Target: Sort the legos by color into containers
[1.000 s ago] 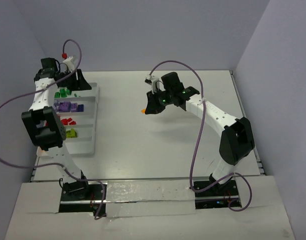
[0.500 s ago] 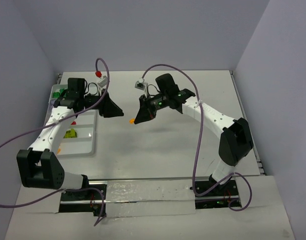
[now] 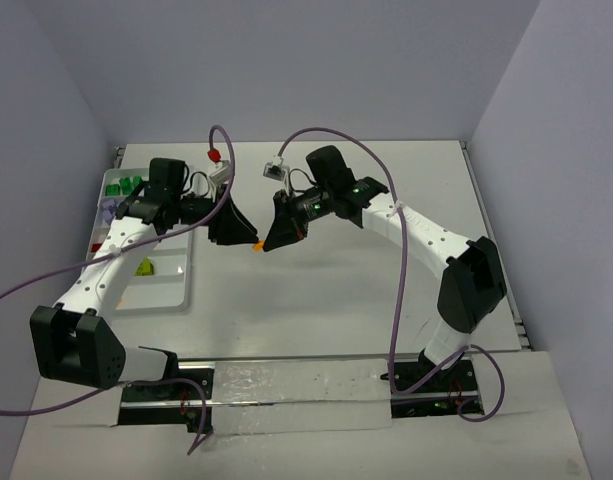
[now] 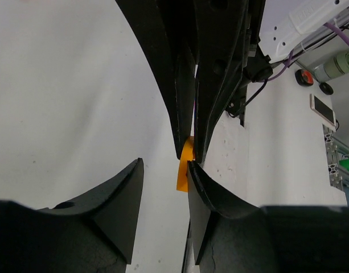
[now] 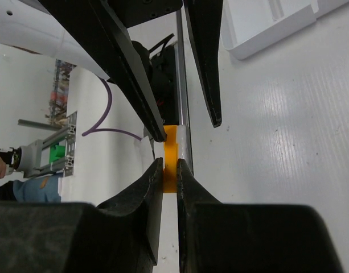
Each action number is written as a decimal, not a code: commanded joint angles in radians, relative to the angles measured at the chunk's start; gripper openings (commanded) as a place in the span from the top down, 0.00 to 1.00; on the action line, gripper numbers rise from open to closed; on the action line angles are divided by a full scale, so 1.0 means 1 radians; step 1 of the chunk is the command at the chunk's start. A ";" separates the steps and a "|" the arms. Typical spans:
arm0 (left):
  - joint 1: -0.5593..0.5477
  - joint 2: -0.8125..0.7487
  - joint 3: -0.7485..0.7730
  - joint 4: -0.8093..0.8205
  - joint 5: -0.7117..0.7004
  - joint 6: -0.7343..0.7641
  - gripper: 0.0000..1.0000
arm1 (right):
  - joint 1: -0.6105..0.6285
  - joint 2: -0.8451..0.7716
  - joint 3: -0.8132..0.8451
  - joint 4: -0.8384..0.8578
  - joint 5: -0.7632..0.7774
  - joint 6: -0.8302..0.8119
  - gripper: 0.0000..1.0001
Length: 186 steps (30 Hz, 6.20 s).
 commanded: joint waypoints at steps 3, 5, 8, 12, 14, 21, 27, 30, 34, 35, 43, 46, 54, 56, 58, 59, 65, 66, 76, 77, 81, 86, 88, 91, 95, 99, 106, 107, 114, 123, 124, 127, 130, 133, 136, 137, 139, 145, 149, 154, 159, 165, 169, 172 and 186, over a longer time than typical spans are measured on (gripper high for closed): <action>-0.021 0.004 0.028 -0.094 0.048 0.098 0.53 | 0.003 -0.030 0.045 0.025 -0.022 0.006 1.00; -0.025 0.005 0.023 -0.108 0.060 0.109 0.52 | 0.003 -0.029 0.044 0.024 -0.020 0.003 1.00; -0.035 0.004 0.016 -0.119 0.061 0.118 0.52 | 0.003 -0.029 0.045 0.025 -0.020 0.004 1.00; -0.046 0.008 0.016 -0.142 0.070 0.143 0.52 | 0.004 -0.026 0.051 0.022 -0.017 0.000 1.00; -0.050 0.011 0.019 -0.150 0.072 0.146 0.52 | 0.003 -0.026 0.051 0.020 -0.017 -0.002 1.00; -0.052 -0.012 -0.002 -0.093 0.055 0.087 0.81 | 0.003 -0.026 0.051 0.009 -0.008 -0.008 0.98; -0.038 -0.093 -0.066 -0.026 -0.056 0.014 0.97 | -0.001 -0.023 0.052 -0.012 0.025 -0.009 0.21; -0.002 -0.116 -0.088 -0.076 -0.167 0.046 1.00 | -0.012 -0.038 0.049 -0.015 0.051 -0.009 0.00; 0.090 -0.095 -0.094 -0.235 -0.381 0.140 1.00 | -0.048 -0.053 0.053 -0.016 0.054 -0.012 0.00; 0.162 -0.086 -0.111 -0.251 -0.491 0.155 1.00 | -0.077 -0.057 0.056 -0.017 0.054 -0.011 0.00; 0.619 0.012 -0.125 -0.336 -0.927 0.309 1.00 | -0.210 -0.083 0.039 -0.047 0.062 -0.033 0.00; 0.737 0.073 -0.073 -0.399 -0.954 0.348 1.00 | -0.221 -0.092 0.024 -0.045 0.052 -0.040 0.00; 0.937 0.197 0.027 -0.477 -0.977 0.440 1.00 | -0.223 -0.052 0.051 -0.065 0.030 -0.047 0.00; 0.940 0.211 0.011 -0.462 -0.985 0.437 1.00 | -0.224 -0.042 0.059 -0.071 0.030 -0.046 0.00; 0.943 0.222 -0.005 -0.448 -0.986 0.436 1.00 | -0.224 -0.034 0.066 -0.081 0.029 -0.049 0.00; 0.944 0.232 -0.009 -0.442 -0.984 0.436 1.00 | -0.224 -0.026 0.071 -0.087 0.029 -0.053 0.00; 0.945 0.277 -0.002 -0.428 -0.931 0.429 0.95 | -0.223 -0.008 0.080 -0.100 0.032 -0.058 0.00; 0.946 0.286 0.001 -0.430 -0.919 0.429 0.94 | -0.221 -0.005 0.082 -0.102 0.032 -0.058 0.00; 0.925 0.304 0.008 -0.431 -0.848 0.426 0.57 | -0.223 -0.004 0.072 -0.097 0.054 -0.059 0.00; 0.922 0.301 0.011 -0.427 -0.851 0.422 0.55 | -0.223 -0.004 0.071 -0.097 0.055 -0.059 0.00; 0.888 0.275 0.029 -0.406 -0.866 0.401 0.52 | -0.224 -0.007 0.067 -0.094 0.063 -0.058 0.00; 0.838 0.214 0.089 -0.383 -0.879 0.359 0.51 | -0.238 -0.027 0.052 -0.091 0.138 -0.061 0.00; 0.810 0.167 0.119 -0.358 -0.885 0.334 0.50 | -0.252 -0.035 0.045 -0.089 0.204 -0.059 0.00; 0.695 0.093 0.150 -0.250 -0.933 0.242 0.48 | -0.298 -0.051 0.035 -0.090 0.414 -0.054 0.00; 0.453 -0.001 0.082 -0.022 -1.151 0.072 0.31 | -0.371 -0.049 0.033 -0.127 0.799 -0.027 0.00; 0.306 -0.001 0.053 0.080 -1.272 -0.012 0.26 | -0.385 0.045 0.110 -0.235 1.089 -0.048 0.06; 0.240 0.068 0.096 0.085 -1.220 -0.092 0.29 | -0.472 0.200 0.163 -0.272 1.132 -0.030 0.26; 0.239 0.071 0.090 0.090 -1.220 -0.095 0.29 | -0.482 0.222 0.175 -0.281 1.143 -0.003 0.26; 0.210 0.094 0.074 0.106 -1.205 -0.100 0.30 | -0.496 0.285 0.161 -0.260 1.207 0.034 0.31; 0.210 0.112 0.075 0.097 -1.175 -0.092 0.30 | -0.512 0.357 0.188 -0.215 1.124 -0.068 0.36; 0.210 0.113 0.074 0.098 -1.169 -0.094 0.30 | -0.512 0.361 0.198 -0.215 1.124 -0.066 0.36; 0.210 0.114 0.074 0.097 -1.161 -0.099 0.30 | -0.514 0.383 0.240 -0.229 1.129 -0.050 0.36; 0.208 0.116 0.074 0.095 -1.157 -0.101 0.30 | -0.514 0.408 0.290 -0.249 1.129 -0.022 0.33; 0.208 0.122 0.078 0.093 -1.153 -0.104 0.30 | -0.514 0.444 0.345 -0.276 1.114 0.017 0.30; 0.208 0.123 0.083 0.091 -1.149 -0.104 0.30 | -0.515 0.504 0.427 -0.322 1.144 0.054 0.29; 0.208 0.123 0.083 0.091 -1.148 -0.104 0.30 | -0.514 0.519 0.430 -0.336 1.157 0.055 0.29; 0.208 0.126 0.083 0.088 -1.144 -0.103 0.30 | -0.519 0.554 0.471 -0.356 1.171 0.071 0.29; 0.208 0.129 0.087 0.083 -1.147 -0.100 0.30 | -0.522 0.594 0.515 -0.371 1.186 0.098 0.29; 0.208 0.133 0.089 0.081 -1.146 -0.098 0.30 | -0.522 0.605 0.523 -0.375 1.149 0.065 0.32; 0.208 0.137 0.090 0.077 -1.139 -0.098 0.30 | -0.522 0.603 0.498 -0.372 1.079 0.000 0.43; 0.208 0.143 0.099 0.073 -1.136 -0.095 0.30 | -0.521 0.597 0.472 -0.384 1.063 -0.059 0.48; 0.208 0.154 0.107 0.067 -1.127 -0.095 0.30 | -0.521 0.588 0.455 -0.395 0.978 -0.165 0.48; 0.208 0.155 0.104 0.065 -1.112 -0.092 0.30 | -0.519 0.555 0.416 -0.382 0.926 -0.249 0.49; 0.208 0.156 0.106 0.059 -1.106 -0.090 0.30 | -0.516 0.538 0.403 -0.379 0.894 -0.301 0.47; 0.208 0.149 0.109 0.051 -1.087 -0.086 0.30 | -0.497 0.513 0.383 -0.404 0.860 -0.329 0.69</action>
